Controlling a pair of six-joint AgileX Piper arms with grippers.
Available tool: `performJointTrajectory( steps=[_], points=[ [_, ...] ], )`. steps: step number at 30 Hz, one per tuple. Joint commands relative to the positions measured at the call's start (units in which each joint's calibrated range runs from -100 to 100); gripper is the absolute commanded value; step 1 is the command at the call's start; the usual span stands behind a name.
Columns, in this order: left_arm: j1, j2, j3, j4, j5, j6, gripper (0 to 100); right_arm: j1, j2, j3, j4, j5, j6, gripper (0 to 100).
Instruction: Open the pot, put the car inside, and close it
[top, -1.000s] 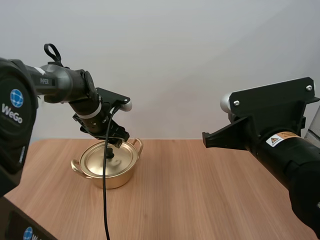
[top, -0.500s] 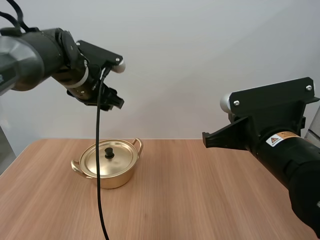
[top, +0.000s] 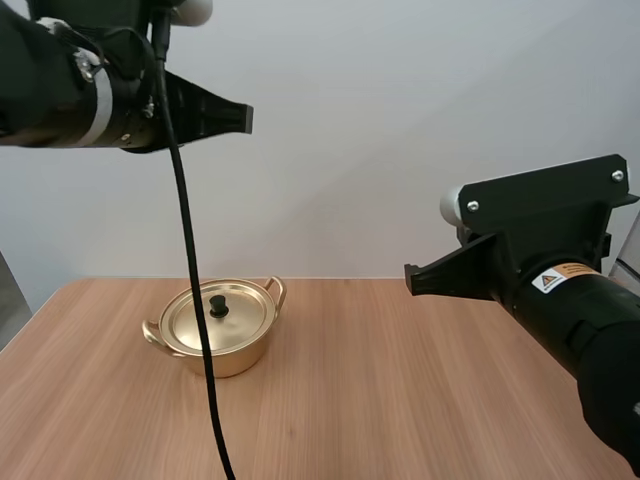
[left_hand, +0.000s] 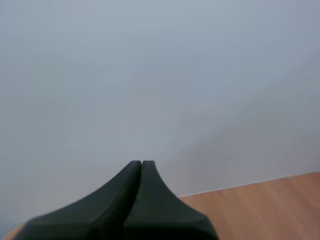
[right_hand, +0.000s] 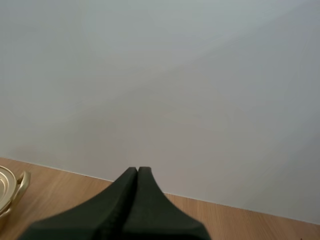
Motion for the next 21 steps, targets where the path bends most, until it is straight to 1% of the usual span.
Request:
performJointTrajectory(
  steps=[1,6,10,14,16,18,21],
  points=[
    [0.01,-10.42,3.45,-0.14,-2.81,-0.08,0,-0.01,0.10,0.03,0.03,-0.11,0.01,0],
    [0.01,-22.59,14.72,0.13,-13.41,0.42,0,-0.01,0.10,0.03,0.03,-0.11,0.01,0],
    [0.01,-30.98,24.51,0.13,-14.38,3.19,0,-0.01,0.10,0.03,0.03,-0.11,0.01,0],
    [0.01,-37.88,32.94,0.13,-16.35,3.54,0,-0.01,0.10,0.03,0.03,-0.11,0.01,0],
    [0.01,-40.29,35.83,0.13,-20.17,3.43,0,-0.01,0.10,0.03,0.03,-0.11,0.01,0],
    [0.01,-41.72,38.00,1.64,-23.51,3.25,0,-0.01,0.10,0.03,0.03,-0.11,0.01,0],
    [0.01,-41.72,39.75,5.14,-22.87,-0.50,0,-0.01,0.10,0.03,0.03,-0.11,0.01,0]
  ],
)
